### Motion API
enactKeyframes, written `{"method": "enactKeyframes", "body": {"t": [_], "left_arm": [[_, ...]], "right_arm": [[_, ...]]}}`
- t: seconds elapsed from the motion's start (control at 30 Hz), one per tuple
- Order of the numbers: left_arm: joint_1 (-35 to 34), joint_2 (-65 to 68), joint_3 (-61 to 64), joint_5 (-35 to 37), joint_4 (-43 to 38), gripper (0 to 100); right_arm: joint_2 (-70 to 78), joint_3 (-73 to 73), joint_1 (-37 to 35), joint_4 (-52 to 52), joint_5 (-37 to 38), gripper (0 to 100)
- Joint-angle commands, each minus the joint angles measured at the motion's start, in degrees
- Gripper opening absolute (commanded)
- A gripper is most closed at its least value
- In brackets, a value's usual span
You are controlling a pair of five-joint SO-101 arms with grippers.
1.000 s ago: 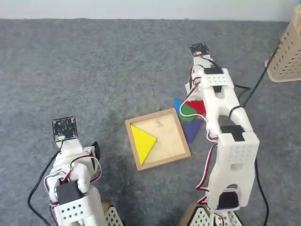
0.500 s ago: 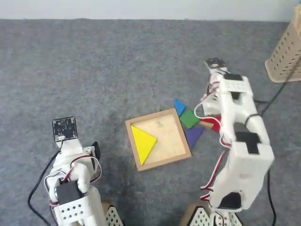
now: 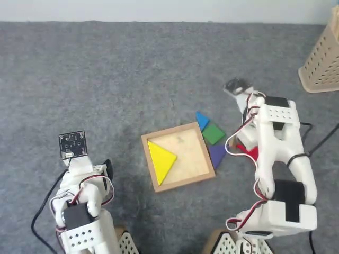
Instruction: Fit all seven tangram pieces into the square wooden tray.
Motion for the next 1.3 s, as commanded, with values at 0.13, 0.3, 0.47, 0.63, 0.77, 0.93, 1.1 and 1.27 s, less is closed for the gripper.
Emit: {"method": "enactKeyframes", "body": {"t": [0.13,0.3,0.47,0.63,0.77,0.93,1.1,1.27], "left_arm": [[0.18,-0.88,-0.75,-0.26,0.26,22],[0.18,-0.88,-0.75,-0.26,0.26,22],[0.18,-0.88,-0.75,-0.26,0.26,22],[0.18,-0.88,-0.75,-0.26,0.26,22],[0.18,-0.88,-0.75,-0.26,0.26,22],[0.18,-0.88,-0.75,-0.26,0.26,22],[0.18,-0.88,-0.75,-0.26,0.26,22],[0.18,-0.88,-0.75,-0.26,0.26,22]], "right_arm": [[-3.82,0.18,1.54,6.99,25.85,22.1],[0.48,0.00,1.54,3.56,25.93,29.2],[8.40,-0.26,1.54,-0.22,27.96,26.2],[12.35,-1.49,1.63,-0.75,27.87,22.9],[13.32,-1.49,2.24,-0.92,24.18,14.3],[13.58,-2.37,2.59,-0.75,10.99,5.2],[13.58,-5.63,2.24,2.07,-10.55,5.2],[13.49,-10.99,2.24,8.66,-27.43,5.3]]}}
